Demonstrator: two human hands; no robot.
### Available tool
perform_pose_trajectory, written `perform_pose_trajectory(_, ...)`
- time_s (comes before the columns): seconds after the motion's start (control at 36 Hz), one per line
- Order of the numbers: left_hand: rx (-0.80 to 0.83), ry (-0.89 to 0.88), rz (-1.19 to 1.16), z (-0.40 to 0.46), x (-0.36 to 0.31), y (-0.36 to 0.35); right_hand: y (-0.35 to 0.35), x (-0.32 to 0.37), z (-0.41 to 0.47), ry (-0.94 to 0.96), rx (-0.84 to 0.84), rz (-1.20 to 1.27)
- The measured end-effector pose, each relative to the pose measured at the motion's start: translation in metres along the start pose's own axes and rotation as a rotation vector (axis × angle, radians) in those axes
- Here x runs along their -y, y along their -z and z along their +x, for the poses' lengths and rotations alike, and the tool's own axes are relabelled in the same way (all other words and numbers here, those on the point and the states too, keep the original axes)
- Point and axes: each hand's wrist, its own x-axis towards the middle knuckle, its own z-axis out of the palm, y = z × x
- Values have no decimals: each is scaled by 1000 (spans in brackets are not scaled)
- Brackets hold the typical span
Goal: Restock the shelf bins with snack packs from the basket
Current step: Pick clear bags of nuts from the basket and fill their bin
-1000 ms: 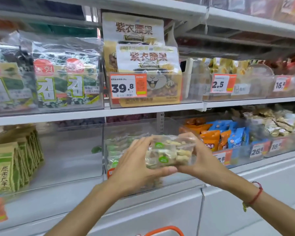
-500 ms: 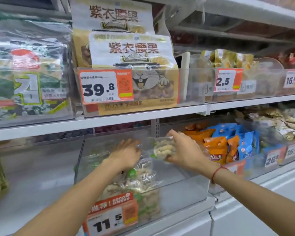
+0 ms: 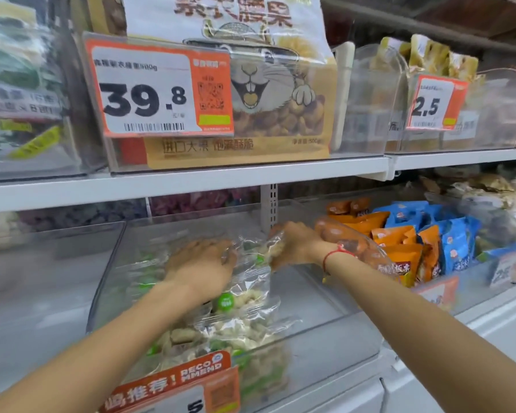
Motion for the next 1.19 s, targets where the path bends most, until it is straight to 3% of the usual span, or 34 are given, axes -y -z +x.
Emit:
perform_pose_trajectory(0.19, -73, -4, -80, 31, -11, 16, -16, -8, 13, 52, -103, 117)
perform_pose_trajectory(0.44, 8, 8, -35, 104, -21, 3, -21, -21, 21, -29, -139, 253)
perform_pose_trajectory(0.53, -128, 31, 62, 111, -18, 2, -22, -21, 23, -21, -187, 299)
perform_pose_trajectory(0.61, -245, 67, 137, 112, -18, 2, -20, -17, 22, 70, -250, 187)
perform_pose_trajectory(0.75, -311, 119, 54, 109, -14, 0, -24, -9, 21, 66, -247, 163)
perform_pose_trajectory(0.83, -303, 63, 20, 102, -11, 1, -27, -8, 25, 7, -222, 148)
perform_pose_trajectory(0.94, -277, -9, -8, 94, -5, 7, -29, -4, 24, -128, 25, 279)
perform_pose_trajectory(1.0, -229, 10, -47, 92, -5, 10, -31, -4, 22, -142, 79, 222)
perform_pose_trajectory(1.19, -89, -33, -106, 81, -17, 12, -28, -8, 24, -150, -142, 357)
